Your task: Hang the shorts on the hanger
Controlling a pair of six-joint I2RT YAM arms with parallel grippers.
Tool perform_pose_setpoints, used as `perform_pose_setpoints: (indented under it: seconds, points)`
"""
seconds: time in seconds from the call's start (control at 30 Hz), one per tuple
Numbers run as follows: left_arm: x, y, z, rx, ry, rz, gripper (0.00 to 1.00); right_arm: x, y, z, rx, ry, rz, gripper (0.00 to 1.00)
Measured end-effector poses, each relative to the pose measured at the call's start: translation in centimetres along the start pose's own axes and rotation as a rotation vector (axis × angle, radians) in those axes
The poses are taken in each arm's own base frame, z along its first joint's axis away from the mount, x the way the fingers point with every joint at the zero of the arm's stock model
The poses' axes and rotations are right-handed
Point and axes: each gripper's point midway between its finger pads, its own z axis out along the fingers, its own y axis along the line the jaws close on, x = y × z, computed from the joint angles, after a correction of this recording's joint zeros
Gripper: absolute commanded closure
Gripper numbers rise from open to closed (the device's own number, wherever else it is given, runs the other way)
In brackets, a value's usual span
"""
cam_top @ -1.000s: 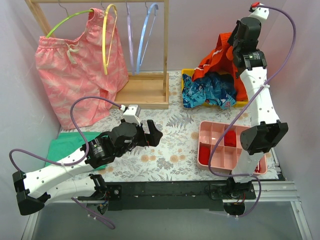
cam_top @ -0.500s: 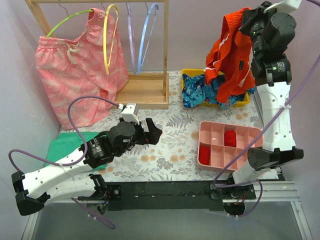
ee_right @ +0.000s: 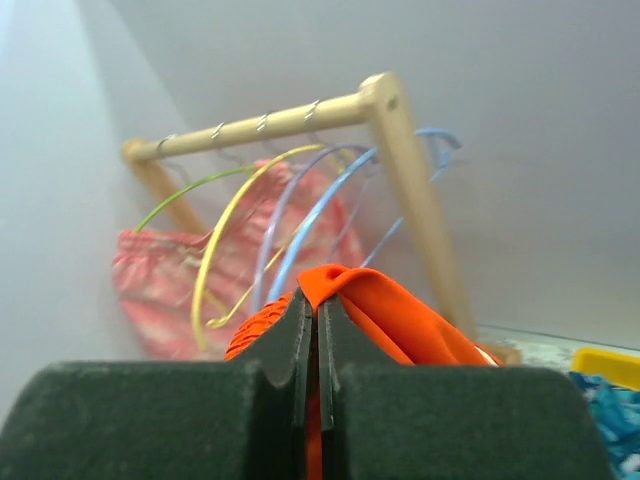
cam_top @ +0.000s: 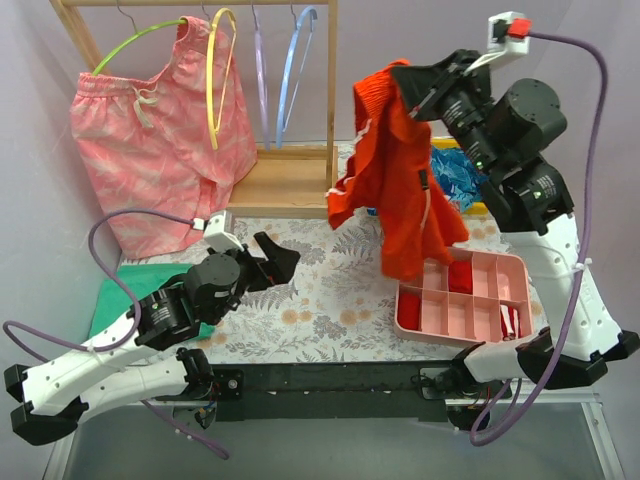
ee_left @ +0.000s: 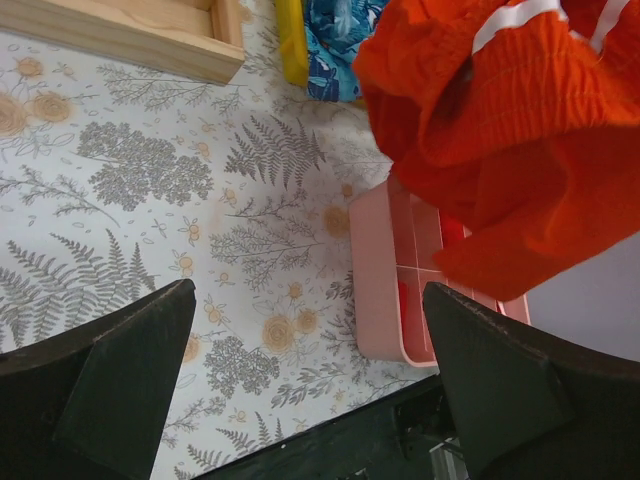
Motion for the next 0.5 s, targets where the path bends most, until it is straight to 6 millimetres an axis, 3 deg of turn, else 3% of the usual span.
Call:
perform_pose_setpoints:
  seconds: [0.13, 0.23, 0.4, 0.5]
  points:
    - [-0.7, 1.5, -1.3, -0.027, -0.037, -0.065, 0.03, 3.3, 5.1, 0.5, -0.125, 0.091, 0.040, 0.99]
    - [-1.1, 2.3, -1.8, -0.047, -0.057, -0.093, 0.05, 5.6, 7.6, 0.6, -0.183, 0.148, 0.057, 0.99]
    - [-1.5, 3.6, -2.4, -0.095, -0.085, -0.135, 0.08, 8.0, 7.8, -0.1, -0.192, 0.204, 0.079, 0.99]
    - [-1.5, 4.5, -2.6, -0.128, -0.095, -0.160, 0.10, 12.4, 5.1, -2.8, -0.141, 0.288, 0.078, 0.99]
